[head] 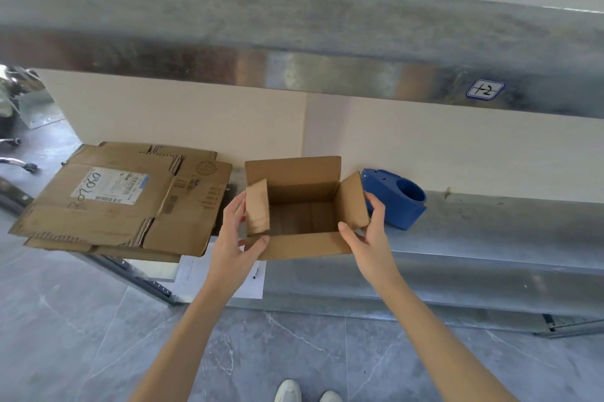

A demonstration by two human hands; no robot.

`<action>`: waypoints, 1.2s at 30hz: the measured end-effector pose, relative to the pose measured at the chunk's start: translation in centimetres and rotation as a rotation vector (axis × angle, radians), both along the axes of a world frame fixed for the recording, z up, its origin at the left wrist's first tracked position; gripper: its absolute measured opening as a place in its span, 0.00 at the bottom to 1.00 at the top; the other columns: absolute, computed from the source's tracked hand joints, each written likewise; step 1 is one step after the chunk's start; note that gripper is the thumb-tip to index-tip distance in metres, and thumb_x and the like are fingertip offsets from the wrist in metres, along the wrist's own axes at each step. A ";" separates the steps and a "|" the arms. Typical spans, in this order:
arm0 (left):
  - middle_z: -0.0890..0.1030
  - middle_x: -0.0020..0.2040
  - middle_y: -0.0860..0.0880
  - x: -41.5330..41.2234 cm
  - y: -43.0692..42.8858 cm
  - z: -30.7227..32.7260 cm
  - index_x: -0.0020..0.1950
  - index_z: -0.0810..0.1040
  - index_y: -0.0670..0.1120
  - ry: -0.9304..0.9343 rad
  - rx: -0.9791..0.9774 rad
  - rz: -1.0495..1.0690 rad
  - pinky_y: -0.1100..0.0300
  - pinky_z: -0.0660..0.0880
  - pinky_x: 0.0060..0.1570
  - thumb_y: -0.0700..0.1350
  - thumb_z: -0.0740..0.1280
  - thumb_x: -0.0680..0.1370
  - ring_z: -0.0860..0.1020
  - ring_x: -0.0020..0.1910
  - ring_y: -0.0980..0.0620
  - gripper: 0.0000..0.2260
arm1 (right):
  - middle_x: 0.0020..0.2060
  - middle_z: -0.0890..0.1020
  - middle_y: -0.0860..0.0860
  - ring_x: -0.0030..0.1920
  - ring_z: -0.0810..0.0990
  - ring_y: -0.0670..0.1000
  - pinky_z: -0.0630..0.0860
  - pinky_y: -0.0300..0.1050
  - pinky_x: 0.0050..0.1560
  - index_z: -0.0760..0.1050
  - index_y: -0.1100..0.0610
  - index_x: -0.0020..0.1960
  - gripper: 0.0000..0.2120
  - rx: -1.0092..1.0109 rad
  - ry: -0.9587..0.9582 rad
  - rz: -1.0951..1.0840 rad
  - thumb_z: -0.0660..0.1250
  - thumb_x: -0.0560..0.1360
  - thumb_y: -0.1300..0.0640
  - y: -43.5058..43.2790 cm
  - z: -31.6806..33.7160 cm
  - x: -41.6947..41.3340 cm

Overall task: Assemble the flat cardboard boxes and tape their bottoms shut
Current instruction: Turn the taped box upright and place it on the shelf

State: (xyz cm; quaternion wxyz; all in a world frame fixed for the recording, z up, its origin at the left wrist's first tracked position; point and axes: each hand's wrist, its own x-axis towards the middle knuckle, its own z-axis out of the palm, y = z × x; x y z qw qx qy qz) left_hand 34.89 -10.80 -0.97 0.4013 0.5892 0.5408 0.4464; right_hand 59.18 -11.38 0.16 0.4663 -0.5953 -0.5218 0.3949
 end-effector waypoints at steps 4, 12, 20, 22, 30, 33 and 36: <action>0.70 0.66 0.65 0.2 1.1 0.1 0.66 0.59 0.72 0.102 0.028 0.047 0.65 0.74 0.54 0.41 0.75 0.74 0.71 0.64 0.62 0.36 | 0.71 0.66 0.42 0.64 0.65 0.28 0.63 0.18 0.54 0.56 0.48 0.75 0.31 -0.040 -0.038 0.006 0.67 0.79 0.63 0.2 -0.4 -0.3; 0.75 0.61 0.55 0.5 1.1 0.1 0.67 0.67 0.56 0.108 0.059 0.190 0.64 0.76 0.56 0.40 0.65 0.81 0.75 0.59 0.61 0.18 | 0.67 0.70 0.37 0.66 0.71 0.35 0.67 0.22 0.57 0.56 0.41 0.75 0.33 -0.092 -0.055 0.014 0.69 0.78 0.59 0.0 -0.7 -0.1; 0.66 0.76 0.53 0.0 0.4 -0.3 0.65 0.76 0.49 0.365 0.227 0.179 0.71 0.67 0.34 0.29 0.61 0.78 0.72 0.30 0.54 0.21 | 0.62 0.70 0.28 0.56 0.76 0.48 0.73 0.31 0.59 0.53 0.30 0.74 0.37 0.091 -0.357 0.077 0.68 0.79 0.58 -0.3 0.0 -0.8; 0.66 0.76 0.51 -0.4 0.8 -0.1 0.63 0.78 0.47 0.325 0.167 0.164 0.75 0.68 0.37 0.32 0.63 0.79 0.74 0.34 0.55 0.16 | 0.63 0.67 0.24 0.64 0.73 0.41 0.73 0.47 0.67 0.61 0.31 0.69 0.27 0.061 -0.322 0.110 0.69 0.78 0.52 -0.2 0.2 -0.4; 0.52 0.70 0.75 -3.7 0.9 -0.1 0.74 0.58 0.66 0.082 -0.037 -0.135 0.82 0.68 0.51 0.55 0.80 0.63 0.67 0.57 0.80 0.46 | 0.61 0.60 0.19 0.64 0.71 0.45 0.74 0.47 0.65 0.58 0.31 0.69 0.51 -0.150 -0.260 0.210 0.76 0.51 0.26 -0.2 1.4 1.1; 0.55 0.74 0.66 -3.6 1.0 -0.1 0.73 0.59 0.64 0.117 0.013 -0.089 0.81 0.68 0.52 0.50 0.80 0.65 0.68 0.59 0.77 0.43 | 0.65 0.66 0.32 0.63 0.72 0.44 0.75 0.47 0.63 0.57 0.28 0.69 0.48 -0.138 -0.287 0.181 0.74 0.54 0.25 -0.3 1.6 0.7; 0.60 0.73 0.63 -3.5 1.1 -0.1 0.75 0.61 0.59 0.176 0.107 -0.049 0.80 0.68 0.53 0.44 0.79 0.69 0.69 0.60 0.72 0.40 | 0.67 0.70 0.39 0.62 0.73 0.43 0.75 0.45 0.62 0.60 0.30 0.69 0.43 -0.109 -0.308 0.146 0.70 0.57 0.23 -0.3 1.7 0.0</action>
